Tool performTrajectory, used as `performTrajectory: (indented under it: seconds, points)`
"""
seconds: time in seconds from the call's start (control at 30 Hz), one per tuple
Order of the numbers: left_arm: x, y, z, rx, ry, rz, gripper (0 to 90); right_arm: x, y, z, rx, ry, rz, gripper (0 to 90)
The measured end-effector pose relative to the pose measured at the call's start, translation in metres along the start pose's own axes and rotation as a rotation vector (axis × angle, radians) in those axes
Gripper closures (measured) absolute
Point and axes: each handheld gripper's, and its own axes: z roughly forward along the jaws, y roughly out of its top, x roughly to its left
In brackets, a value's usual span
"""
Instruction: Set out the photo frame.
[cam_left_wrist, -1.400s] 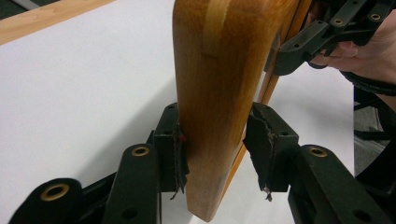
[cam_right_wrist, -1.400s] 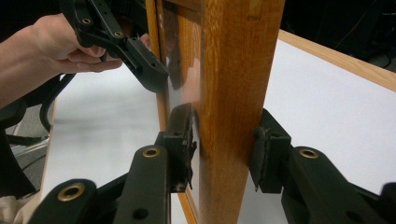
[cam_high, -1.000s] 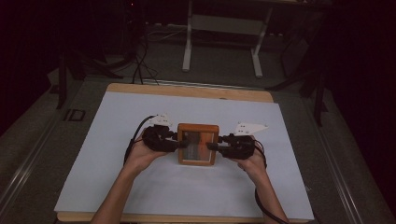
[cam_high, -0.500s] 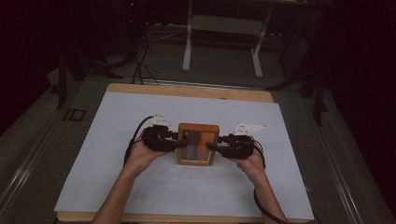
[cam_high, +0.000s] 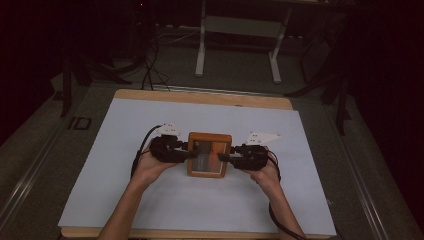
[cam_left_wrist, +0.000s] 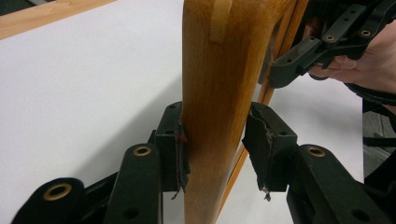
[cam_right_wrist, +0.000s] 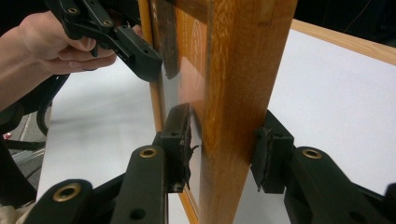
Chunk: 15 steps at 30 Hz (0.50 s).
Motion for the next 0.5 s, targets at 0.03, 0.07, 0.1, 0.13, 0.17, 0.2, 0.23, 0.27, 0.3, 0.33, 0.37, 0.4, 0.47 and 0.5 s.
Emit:
performTrajectory:
  seconds: [0.03,0.07,0.1,0.13,0.17,0.2,0.23,0.27,0.3,0.33,0.37,0.4,0.47,0.5]
  points:
    - [0.0003,-0.0001,0.0,0.0,0.0,0.002,60.0,0.0001,-0.0001,0.0002,0.0,0.0,0.001,62.0]
    - [0.0005,-0.0002,0.0001,0.0,0.001,0.003,60.0,0.0001,-0.0002,0.0003,0.0,-0.001,0.001,62.0]
    - [0.0007,-0.0002,0.0002,0.0,0.001,0.005,60.0,0.0,-0.0002,0.0005,0.001,-0.002,0.0,62.0]
    - [0.0006,-0.0003,0.0003,-0.001,0.002,0.007,60.0,-0.0001,-0.0002,0.0006,0.002,-0.002,-0.001,62.0]
    - [0.0004,-0.0005,0.0006,-0.001,0.003,0.01,60.0,-0.0002,-0.0003,0.0007,0.004,-0.002,0.0,62.0]
    - [0.0004,-0.0006,0.0008,0.0,0.005,0.011,60.0,-0.0002,-0.0005,0.0007,0.005,-0.003,-0.001,61.9]
    - [0.0004,-0.0007,0.001,0.001,0.006,0.011,60.0,-0.0002,-0.0008,0.0009,0.006,-0.003,-0.002,61.9]
    - [0.0006,-0.0008,0.001,0.003,0.006,0.013,60.0,-0.0002,-0.001,0.0011,0.007,-0.004,0.0,61.9]
    - [0.0006,-0.0009,0.0011,0.002,0.007,0.013,60.0,-0.0002,-0.0011,0.0012,0.007,-0.005,-0.001,61.9]
    - [0.0006,-0.001,0.0011,0.002,0.008,0.015,60.0,-0.0002,-0.0012,0.0015,0.008,-0.006,0.0,61.8]
    - [0.0006,-0.0011,0.0011,0.002,0.009,0.016,60.0,-0.0003,-0.0013,0.0017,0.008,-0.005,0.0,61.8]
    - [0.0006,-0.0011,0.001,0.002,0.011,0.017,60.0,-0.0004,-0.0014,0.0019,0.007,-0.006,-0.001,61.8]
    - [0.0008,-0.0014,0.0009,0.003,0.011,0.019,60.0,-0.0004,-0.0015,0.0024,0.006,-0.007,-0.002,61.8]
    - [0.0009,-0.0017,0.0011,0.002,0.011,0.019,60.0,-0.0004,-0.0015,0.0024,0.007,-0.007,-0.003,61.8]
